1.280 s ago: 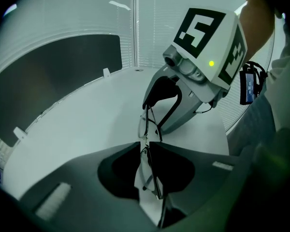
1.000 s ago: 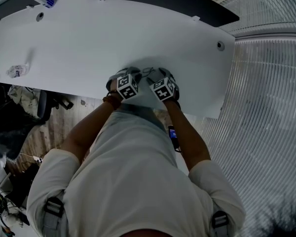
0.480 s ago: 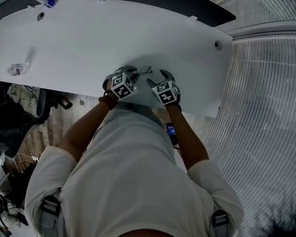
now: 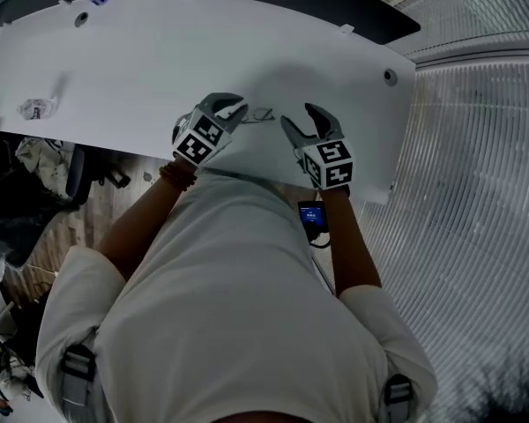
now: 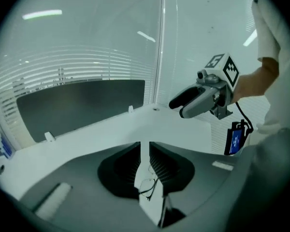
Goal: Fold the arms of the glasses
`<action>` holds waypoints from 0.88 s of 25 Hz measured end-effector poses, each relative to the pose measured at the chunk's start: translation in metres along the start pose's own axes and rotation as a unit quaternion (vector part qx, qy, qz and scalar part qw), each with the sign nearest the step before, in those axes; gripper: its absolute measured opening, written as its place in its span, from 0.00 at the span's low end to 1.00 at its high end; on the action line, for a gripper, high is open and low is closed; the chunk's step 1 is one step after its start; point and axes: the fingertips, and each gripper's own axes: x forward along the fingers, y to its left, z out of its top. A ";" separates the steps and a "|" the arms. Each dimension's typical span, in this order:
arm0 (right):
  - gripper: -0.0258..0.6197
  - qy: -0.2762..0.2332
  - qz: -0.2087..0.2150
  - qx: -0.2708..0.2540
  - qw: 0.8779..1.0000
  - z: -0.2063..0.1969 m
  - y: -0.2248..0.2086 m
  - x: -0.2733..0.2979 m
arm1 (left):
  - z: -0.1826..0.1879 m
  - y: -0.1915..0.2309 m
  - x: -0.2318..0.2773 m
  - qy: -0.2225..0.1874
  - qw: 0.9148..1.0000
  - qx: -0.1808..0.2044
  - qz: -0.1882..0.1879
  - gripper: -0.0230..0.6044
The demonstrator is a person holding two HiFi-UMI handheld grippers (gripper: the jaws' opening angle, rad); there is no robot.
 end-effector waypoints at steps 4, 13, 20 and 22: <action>0.33 -0.061 0.021 -0.020 0.998 0.055 0.019 -0.029 | 0.059 0.005 -0.040 -0.073 0.997 -0.010 0.013 0.10; 0.04 -0.221 0.054 -0.040 0.973 0.167 0.072 -0.090 | 0.161 -0.019 -0.111 -0.224 0.973 -0.046 -0.019 0.04; 0.04 -0.259 0.062 -0.043 0.963 0.187 0.084 -0.100 | 0.183 -0.027 -0.116 -0.252 0.966 -0.062 -0.009 0.04; 0.04 -0.256 0.064 -0.043 0.964 0.187 0.088 -0.099 | 0.181 -0.028 -0.116 -0.252 0.966 -0.064 -0.009 0.04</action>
